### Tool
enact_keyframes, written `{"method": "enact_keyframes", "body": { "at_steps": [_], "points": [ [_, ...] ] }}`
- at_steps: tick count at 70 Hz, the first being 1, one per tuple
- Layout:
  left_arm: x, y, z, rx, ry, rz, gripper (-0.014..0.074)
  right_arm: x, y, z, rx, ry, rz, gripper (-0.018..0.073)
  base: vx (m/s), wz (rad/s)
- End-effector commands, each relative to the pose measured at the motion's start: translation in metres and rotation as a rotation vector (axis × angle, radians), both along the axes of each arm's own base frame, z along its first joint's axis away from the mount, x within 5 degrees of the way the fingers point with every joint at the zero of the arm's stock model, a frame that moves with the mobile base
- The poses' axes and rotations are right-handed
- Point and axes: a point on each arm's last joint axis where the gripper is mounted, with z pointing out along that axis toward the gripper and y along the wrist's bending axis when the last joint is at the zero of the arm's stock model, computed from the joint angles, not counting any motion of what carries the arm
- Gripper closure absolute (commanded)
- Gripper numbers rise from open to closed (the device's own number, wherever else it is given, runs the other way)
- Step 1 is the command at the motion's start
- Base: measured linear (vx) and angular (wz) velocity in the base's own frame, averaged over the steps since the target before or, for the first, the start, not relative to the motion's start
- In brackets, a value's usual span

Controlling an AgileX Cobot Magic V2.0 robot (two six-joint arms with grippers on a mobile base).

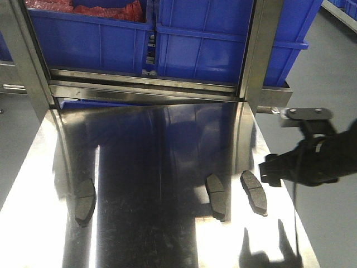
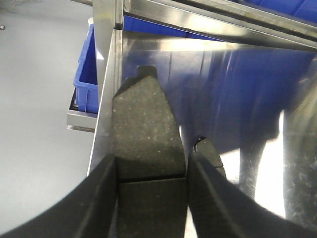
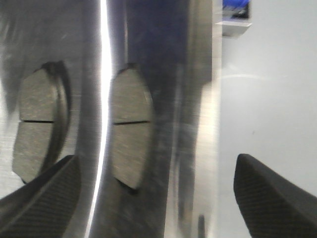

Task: Move and align brake pads A on conveyor
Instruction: 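Lower the right gripper onto the outermost brake pad and close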

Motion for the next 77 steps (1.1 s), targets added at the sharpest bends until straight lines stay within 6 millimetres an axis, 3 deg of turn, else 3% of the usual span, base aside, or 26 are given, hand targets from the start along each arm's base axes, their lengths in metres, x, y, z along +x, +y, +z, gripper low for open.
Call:
{"method": "enact_keyframes", "body": {
  "at_steps": [1, 18, 34, 63, 77],
  "points": [
    [0.003, -0.002, 0.016, -0.005, -0.107, -0.02, 0.0422, 0.018, 0.012, 0.009, 0.019, -0.074, 0.013, -0.0035, 0.0, 0.0],
    [0.003, -0.002, 0.016, -0.005, -0.107, -0.02, 0.0422, 0.044, 0.02, -0.017, 0.008, 0.007, 0.017, -0.0035, 0.0, 0.0],
    [0.003, -0.002, 0.016, -0.005, -0.107, -0.02, 0.0422, 0.049, 0.021, -0.039, -0.007, 0.062, 0.022, -0.0035, 0.0, 0.0],
    [0.003, -0.002, 0.016, -0.005, -0.107, -0.02, 0.0422, 0.052, 0.022, -0.054, -0.025, 0.106, 0.042, -0.0029, 0.0, 0.0],
    [0.003, -0.002, 0.016, -0.005, -0.107, -0.02, 0.0422, 0.052, 0.022, -0.055, -0.026, 0.107, 0.042, 0.0036, 0.0, 0.0]
  ]
}}
